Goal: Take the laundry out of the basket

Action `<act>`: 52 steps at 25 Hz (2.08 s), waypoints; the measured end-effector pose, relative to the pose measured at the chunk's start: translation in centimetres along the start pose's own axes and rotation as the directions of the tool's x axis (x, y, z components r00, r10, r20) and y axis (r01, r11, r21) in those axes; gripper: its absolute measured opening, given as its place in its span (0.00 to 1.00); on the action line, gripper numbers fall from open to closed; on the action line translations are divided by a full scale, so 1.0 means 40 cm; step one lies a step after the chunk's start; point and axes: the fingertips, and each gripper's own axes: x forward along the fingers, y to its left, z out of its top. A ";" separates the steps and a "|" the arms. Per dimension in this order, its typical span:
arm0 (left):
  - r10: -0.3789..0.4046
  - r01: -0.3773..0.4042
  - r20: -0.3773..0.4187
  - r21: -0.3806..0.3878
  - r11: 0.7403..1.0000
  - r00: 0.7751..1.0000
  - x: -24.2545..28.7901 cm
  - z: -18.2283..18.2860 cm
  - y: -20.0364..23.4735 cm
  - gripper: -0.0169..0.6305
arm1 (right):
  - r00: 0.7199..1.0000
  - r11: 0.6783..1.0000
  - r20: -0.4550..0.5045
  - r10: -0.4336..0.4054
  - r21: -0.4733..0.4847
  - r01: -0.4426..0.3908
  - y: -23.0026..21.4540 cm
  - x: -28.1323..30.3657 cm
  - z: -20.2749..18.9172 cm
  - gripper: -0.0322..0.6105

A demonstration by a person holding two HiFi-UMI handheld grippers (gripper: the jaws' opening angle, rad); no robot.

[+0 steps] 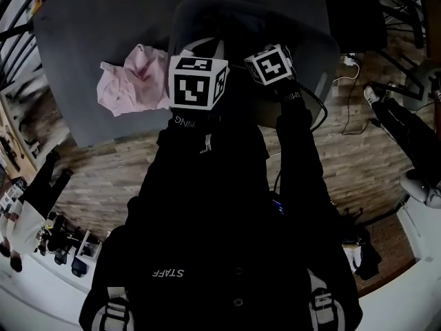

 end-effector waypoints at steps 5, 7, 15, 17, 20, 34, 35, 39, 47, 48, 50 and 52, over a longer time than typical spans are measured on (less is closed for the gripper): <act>-0.001 0.001 0.017 -0.008 1.000 1.000 -0.014 0.004 0.000 0.03 | 0.998 0.998 -0.049 -0.050 -0.027 0.049 -0.007 0.062 -0.015 0.96; -0.003 0.003 0.022 -0.010 1.000 1.000 -0.018 0.002 0.000 0.03 | 0.994 0.996 -0.064 -0.085 -0.041 0.083 -0.017 0.073 -0.024 0.96; 0.003 -0.001 0.071 -0.019 1.000 0.997 -0.070 0.027 -0.008 0.03 | 0.992 0.993 -0.074 -0.101 -0.076 0.095 0.008 0.059 -0.017 0.55; 0.004 -0.002 0.094 -0.016 1.000 0.996 -0.092 0.035 -0.008 0.03 | 0.993 0.993 -0.075 -0.093 -0.076 0.087 0.014 0.054 -0.017 0.47; 0.005 -0.003 0.134 -0.012 1.000 0.991 -0.136 0.047 -0.005 0.03 | 0.994 0.993 -0.051 -0.095 -0.078 0.091 0.019 0.028 -0.003 0.36; 0.031 -0.027 0.348 -0.016 0.999 0.937 -0.407 0.087 0.011 0.03 | 0.933 0.959 0.290 -0.212 -0.121 0.256 0.149 -0.395 0.129 0.34; 0.033 -0.029 0.362 -0.017 0.999 0.932 -0.425 0.089 0.012 0.03 | 0.922 0.955 0.315 -0.224 -0.117 0.272 0.160 -0.424 0.137 0.34; 0.038 -0.032 0.417 -0.020 0.999 0.908 -0.503 0.101 0.014 0.03 | 0.874 0.937 0.409 -0.262 -0.107 0.332 0.216 -0.541 0.177 0.34; 0.059 -0.050 0.528 -0.031 0.998 0.847 -0.645 0.133 0.031 0.03 | 0.770 0.904 0.574 -0.278 -0.116 0.412 0.333 -0.727 0.281 0.34; 0.065 -0.055 0.539 -0.035 0.998 0.840 -0.663 0.135 0.035 0.03 | 0.760 0.902 0.592 -0.270 -0.121 0.414 0.351 -0.746 0.297 0.34; 0.078 -0.065 0.561 -0.043 0.997 0.824 -0.699 0.139 0.043 0.03 | 0.737 0.900 0.628 -0.250 -0.130 0.416 0.387 -0.781 0.326 0.34; 0.092 -0.077 0.582 -0.051 0.996 0.808 -0.735 0.140 0.051 0.03 | 0.718 0.897 0.657 -0.232 -0.141 0.419 0.423 -0.810 0.351 0.34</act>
